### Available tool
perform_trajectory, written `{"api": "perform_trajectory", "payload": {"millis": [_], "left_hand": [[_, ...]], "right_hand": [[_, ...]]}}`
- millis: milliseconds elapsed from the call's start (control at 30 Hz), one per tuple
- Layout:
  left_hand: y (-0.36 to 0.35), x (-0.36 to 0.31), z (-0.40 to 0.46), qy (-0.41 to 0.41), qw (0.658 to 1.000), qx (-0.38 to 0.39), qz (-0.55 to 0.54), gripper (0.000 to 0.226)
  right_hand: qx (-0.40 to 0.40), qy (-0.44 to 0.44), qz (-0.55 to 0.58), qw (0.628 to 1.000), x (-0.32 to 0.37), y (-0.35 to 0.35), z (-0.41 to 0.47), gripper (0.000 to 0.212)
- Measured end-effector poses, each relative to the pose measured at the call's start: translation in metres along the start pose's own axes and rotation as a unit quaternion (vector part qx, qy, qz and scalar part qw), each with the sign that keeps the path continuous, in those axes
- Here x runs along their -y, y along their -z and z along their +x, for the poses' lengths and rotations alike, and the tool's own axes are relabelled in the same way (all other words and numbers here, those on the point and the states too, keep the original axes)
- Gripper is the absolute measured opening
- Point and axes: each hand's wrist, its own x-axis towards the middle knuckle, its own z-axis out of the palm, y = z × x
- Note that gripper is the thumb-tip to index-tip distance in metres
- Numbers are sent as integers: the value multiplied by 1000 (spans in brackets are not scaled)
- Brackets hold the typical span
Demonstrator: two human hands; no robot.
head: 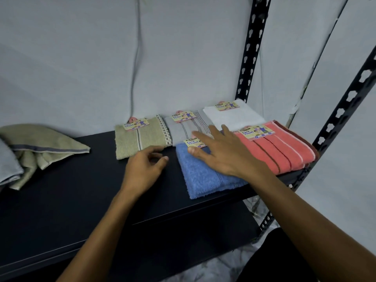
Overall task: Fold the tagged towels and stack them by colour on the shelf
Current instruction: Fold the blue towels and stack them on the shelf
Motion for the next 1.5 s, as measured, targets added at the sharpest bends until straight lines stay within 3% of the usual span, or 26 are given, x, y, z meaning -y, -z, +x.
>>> {"api": "perform_trajectory", "payload": {"millis": [167, 500, 900, 1100, 1267, 1400, 1500], "left_hand": [[18, 12, -4, -29, 985, 18, 167, 41], [16, 43, -10, -83, 948, 87, 295, 53], [17, 40, -13, -95, 957, 79, 262, 52], [56, 50, -26, -93, 965, 65, 238, 45], [121, 92, -43, -50, 954, 1, 295, 44], [169, 129, -55, -62, 909, -100, 401, 47], [204, 151, -65, -38, 874, -157, 458, 30]], "right_hand": [[33, -7, -52, 998, -6, -18, 2, 81], [44, -9, -40, 998, -9, -26, 3, 81], [76, -17, -39, 996, 0, -8, 8, 80], [31, 93, 0, 995, 50, 10, 13, 71], [21, 174, 25, 984, 129, -13, 33, 64], [37, 236, 93, 967, 198, -43, 55, 62], [58, 246, 160, 954, 242, -67, 75, 64]]}}
